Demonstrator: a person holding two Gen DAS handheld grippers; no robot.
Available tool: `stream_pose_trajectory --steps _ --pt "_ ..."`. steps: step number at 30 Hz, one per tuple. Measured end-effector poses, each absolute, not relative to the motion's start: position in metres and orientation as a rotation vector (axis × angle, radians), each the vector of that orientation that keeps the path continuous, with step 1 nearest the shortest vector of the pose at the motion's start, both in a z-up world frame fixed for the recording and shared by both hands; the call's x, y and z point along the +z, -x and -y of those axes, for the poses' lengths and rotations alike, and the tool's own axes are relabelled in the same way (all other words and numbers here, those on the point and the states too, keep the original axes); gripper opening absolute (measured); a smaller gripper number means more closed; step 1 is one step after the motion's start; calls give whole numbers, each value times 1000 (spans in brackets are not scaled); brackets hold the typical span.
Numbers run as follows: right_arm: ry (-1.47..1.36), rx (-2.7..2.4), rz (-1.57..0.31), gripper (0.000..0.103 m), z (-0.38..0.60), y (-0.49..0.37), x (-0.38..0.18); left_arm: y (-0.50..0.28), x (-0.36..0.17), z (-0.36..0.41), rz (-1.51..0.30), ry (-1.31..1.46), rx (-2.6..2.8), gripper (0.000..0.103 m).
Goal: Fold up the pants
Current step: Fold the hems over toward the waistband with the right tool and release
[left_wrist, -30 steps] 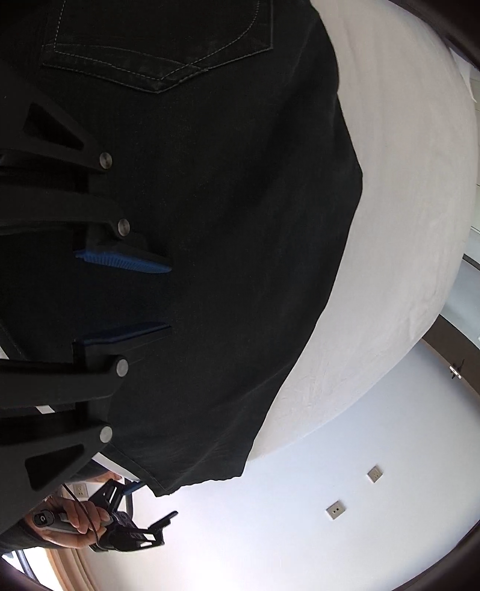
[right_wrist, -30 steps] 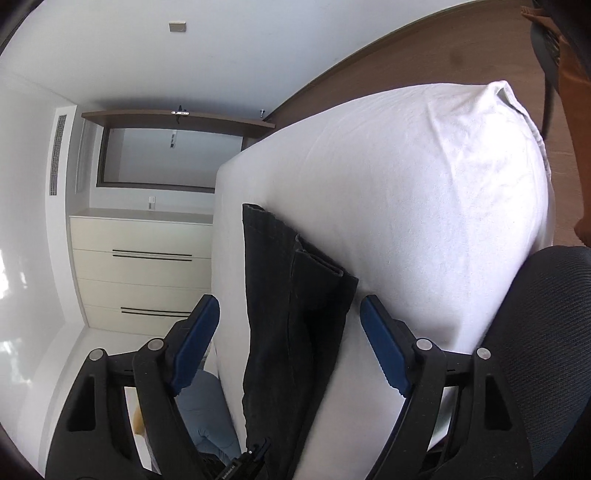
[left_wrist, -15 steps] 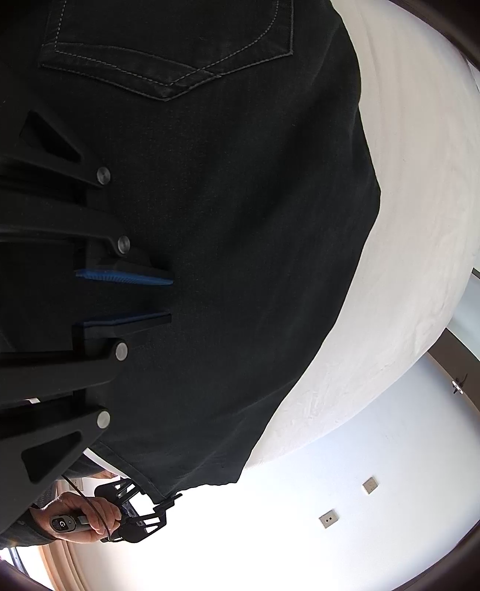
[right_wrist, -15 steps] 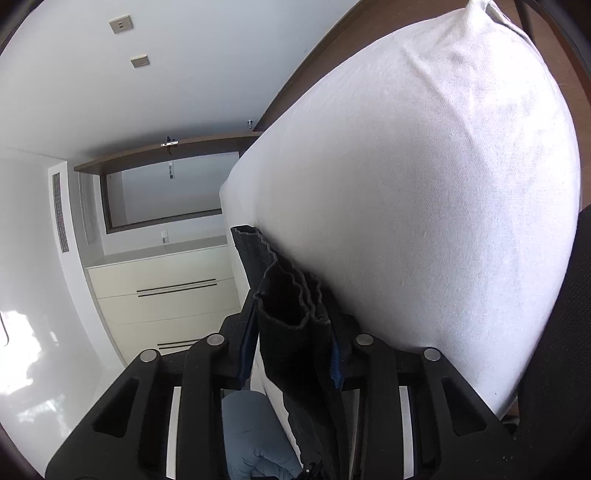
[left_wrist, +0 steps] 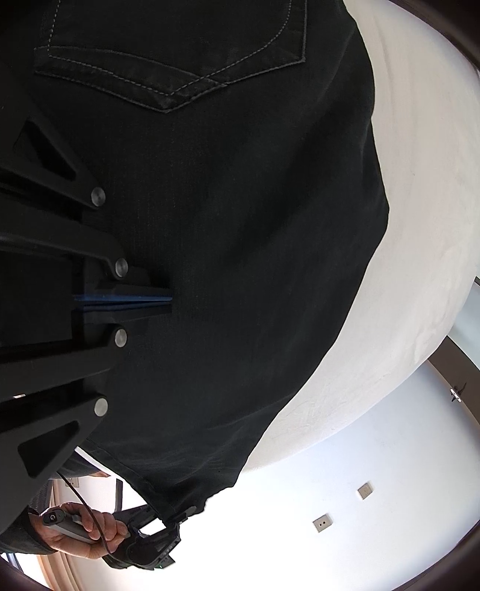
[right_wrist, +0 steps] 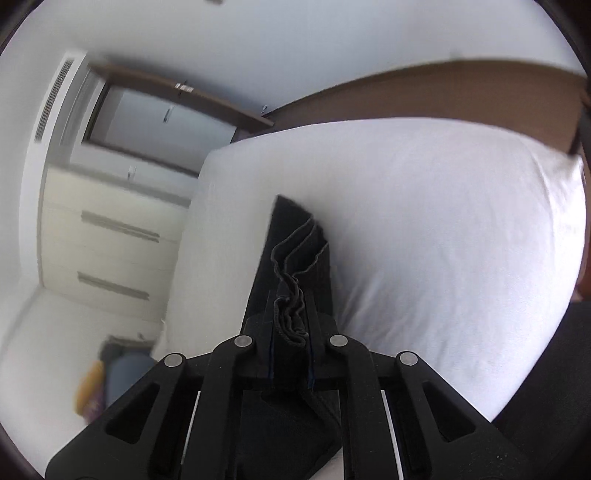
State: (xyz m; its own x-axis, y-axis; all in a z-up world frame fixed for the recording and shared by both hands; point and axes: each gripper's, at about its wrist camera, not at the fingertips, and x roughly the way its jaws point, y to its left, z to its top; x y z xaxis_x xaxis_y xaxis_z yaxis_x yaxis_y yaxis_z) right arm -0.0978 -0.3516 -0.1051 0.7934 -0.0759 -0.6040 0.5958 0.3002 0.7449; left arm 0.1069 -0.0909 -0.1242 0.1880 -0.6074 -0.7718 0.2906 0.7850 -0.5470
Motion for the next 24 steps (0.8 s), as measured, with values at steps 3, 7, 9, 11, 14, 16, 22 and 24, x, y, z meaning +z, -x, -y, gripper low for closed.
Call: stream_pose_trajectory --steps 3,7,9,11,14,16,22,24 --pt "-791 -367 -684 9 289 29 -72 -107 -127 88 -1230 333 -653 4" --pt "-362 -263 -896 9 203 -41 -88 -106 -127 86 -1229 345 -654 4" --pt "-226 -253 -965 9 179 -55 -102 -108 -126 84 -1229 341 -646 4" --pt "-143 -262 -983 9 174 -64 -114 -108 -120 87 -1226 339 -636 11" --pt "-113 -264 -954 9 174 -66 -105 -108 -105 102 -1218 382 -660 70" --pt "-102 -267 -914 9 176 -69 -99 -109 -93 116 -1195 433 -691 95" --pt "67 -276 -823 9 143 -60 -72 -131 -91 166 -1297 583 -840 97" --pt "116 -273 -822 9 134 -64 -72 -136 -97 178 -1333 575 -846 97"
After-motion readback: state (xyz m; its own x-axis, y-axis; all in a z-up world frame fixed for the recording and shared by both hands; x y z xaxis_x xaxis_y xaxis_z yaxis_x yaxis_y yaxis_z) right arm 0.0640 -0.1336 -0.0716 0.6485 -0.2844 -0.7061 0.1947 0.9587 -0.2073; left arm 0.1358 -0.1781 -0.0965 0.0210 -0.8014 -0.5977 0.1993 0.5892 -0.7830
